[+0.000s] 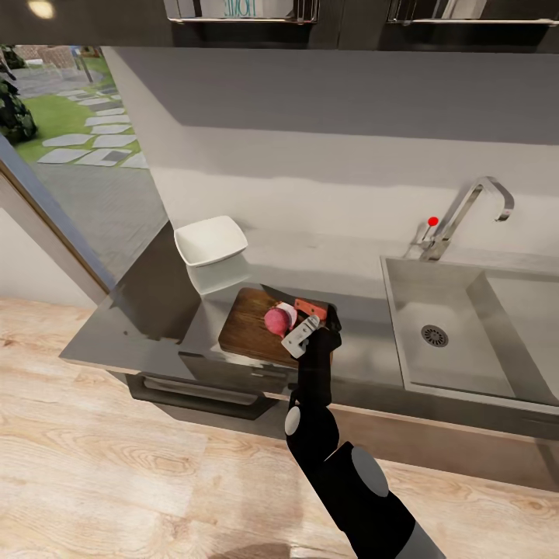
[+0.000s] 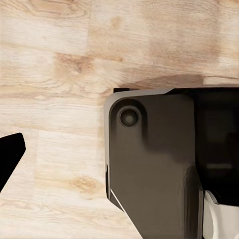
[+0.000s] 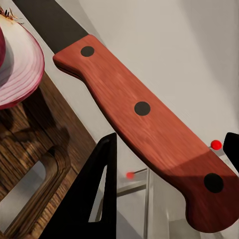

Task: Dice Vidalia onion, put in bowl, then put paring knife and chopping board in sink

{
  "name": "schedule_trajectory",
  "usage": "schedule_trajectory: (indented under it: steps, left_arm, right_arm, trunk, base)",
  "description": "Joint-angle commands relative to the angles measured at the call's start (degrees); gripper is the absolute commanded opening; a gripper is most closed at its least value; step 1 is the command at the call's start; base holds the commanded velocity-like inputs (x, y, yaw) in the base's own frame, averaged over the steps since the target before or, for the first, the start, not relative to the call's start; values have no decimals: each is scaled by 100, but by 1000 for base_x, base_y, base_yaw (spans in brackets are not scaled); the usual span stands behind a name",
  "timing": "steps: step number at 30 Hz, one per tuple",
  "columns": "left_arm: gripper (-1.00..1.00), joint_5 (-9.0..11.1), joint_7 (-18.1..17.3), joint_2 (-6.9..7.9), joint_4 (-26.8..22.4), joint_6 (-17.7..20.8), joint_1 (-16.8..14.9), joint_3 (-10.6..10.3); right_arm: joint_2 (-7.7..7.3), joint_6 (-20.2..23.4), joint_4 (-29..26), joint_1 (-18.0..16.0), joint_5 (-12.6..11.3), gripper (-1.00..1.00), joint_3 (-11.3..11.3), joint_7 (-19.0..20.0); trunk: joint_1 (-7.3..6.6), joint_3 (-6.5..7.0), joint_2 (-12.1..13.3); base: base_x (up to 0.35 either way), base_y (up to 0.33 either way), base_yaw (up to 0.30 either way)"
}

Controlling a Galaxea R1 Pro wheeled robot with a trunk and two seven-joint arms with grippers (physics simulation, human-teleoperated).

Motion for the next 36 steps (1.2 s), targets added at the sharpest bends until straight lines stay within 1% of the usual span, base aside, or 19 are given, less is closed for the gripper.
schedule_trajectory:
  steps: [1, 36]
  left_arm:
    - [100, 41, 0, 5, -4, -11, 2, -12]
    - [100, 41, 0, 5, -13, -11, 2, -12]
  right_arm:
    - [0, 36, 0, -5, 12, -100, 9, -2]
    - [0, 36, 0, -5, 1, -100, 9, -3]
  trunk:
    - [3, -8, -9]
    - [3, -8, -9]
  base:
    - [0, 0, 0]
    - [0, 0, 0]
